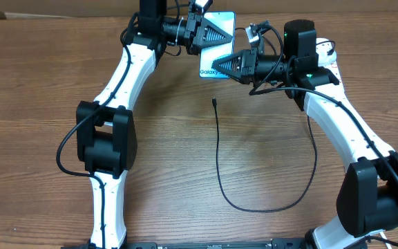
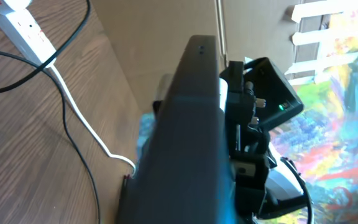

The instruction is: Plug charger to phone and switch on socket

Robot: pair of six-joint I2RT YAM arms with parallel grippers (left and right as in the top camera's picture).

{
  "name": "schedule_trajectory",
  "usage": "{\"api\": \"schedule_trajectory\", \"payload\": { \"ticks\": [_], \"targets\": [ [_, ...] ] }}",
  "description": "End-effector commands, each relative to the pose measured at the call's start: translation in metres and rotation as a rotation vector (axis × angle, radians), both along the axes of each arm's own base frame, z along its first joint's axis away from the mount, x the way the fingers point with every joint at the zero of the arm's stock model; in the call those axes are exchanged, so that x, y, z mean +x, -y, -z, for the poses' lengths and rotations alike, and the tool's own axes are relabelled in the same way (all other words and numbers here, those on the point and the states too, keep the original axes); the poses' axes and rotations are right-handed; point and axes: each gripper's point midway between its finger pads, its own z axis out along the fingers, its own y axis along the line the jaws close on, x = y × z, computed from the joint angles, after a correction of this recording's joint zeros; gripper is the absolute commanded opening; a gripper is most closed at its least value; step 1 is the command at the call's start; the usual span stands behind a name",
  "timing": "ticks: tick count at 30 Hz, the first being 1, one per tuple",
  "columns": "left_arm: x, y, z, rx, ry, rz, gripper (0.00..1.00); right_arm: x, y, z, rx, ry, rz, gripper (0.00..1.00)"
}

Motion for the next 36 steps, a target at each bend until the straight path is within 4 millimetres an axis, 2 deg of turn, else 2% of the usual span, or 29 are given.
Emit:
{"api": "schedule_trajectory", "payload": {
  "ticks": [1, 8, 9, 11, 13, 17, 21, 26, 32, 36],
  "targets": [
    [-0.012, 0.007, -0.021, -0.028, 0.087, 0.035, 0.04, -0.004, -0.006, -0.002, 0.013, 0.01, -0.032, 0.04],
    [-0.012, 0.007, -0.021, -0.028, 0.087, 0.034, 0.04, -0.004, -0.006, -0.002, 0.013, 0.01, -0.031, 0.04],
    [-0.011, 0.006, -0.021, -0.028, 0.087, 0.033, 0.04, -0.004, -0.006, -0.002, 0.013, 0.01, -0.031, 0.07],
    [-0.01, 0.004, -0.021, -0.027, 0.087, 0.029, 0.04, -0.004, -0.006, -0.002, 0.012, 0.01, -0.03, 0.33],
    [-0.008, 0.001, -0.021, -0.027, 0.086, 0.021, 0.04, -0.002, -0.005, -0.001, 0.007, 0.012, -0.019, 0.51],
    [0.0, -0.011, -0.021, -0.024, 0.08, -0.005, 0.04, 0.005, 0.002, 0.001, -0.007, 0.013, 0.016, 0.63],
    [0.009, -0.027, -0.02, -0.019, 0.064, -0.04, 0.04, 0.01, 0.01, 0.003, -0.015, 0.013, 0.04, 0.65],
    [0.026, -0.053, -0.02, 0.01, -0.054, -0.111, 0.04, 0.017, 0.028, 0.013, -0.055, 0.0, 0.089, 0.65],
    [0.042, -0.08, -0.015, 0.038, -0.198, -0.198, 0.04, 0.017, 0.05, 0.044, -0.181, -0.046, 0.154, 0.66],
    [0.056, -0.094, -0.001, 0.074, -0.299, -0.297, 0.04, 0.01, 0.059, 0.069, -0.293, -0.106, 0.185, 0.64]
  ]
}}
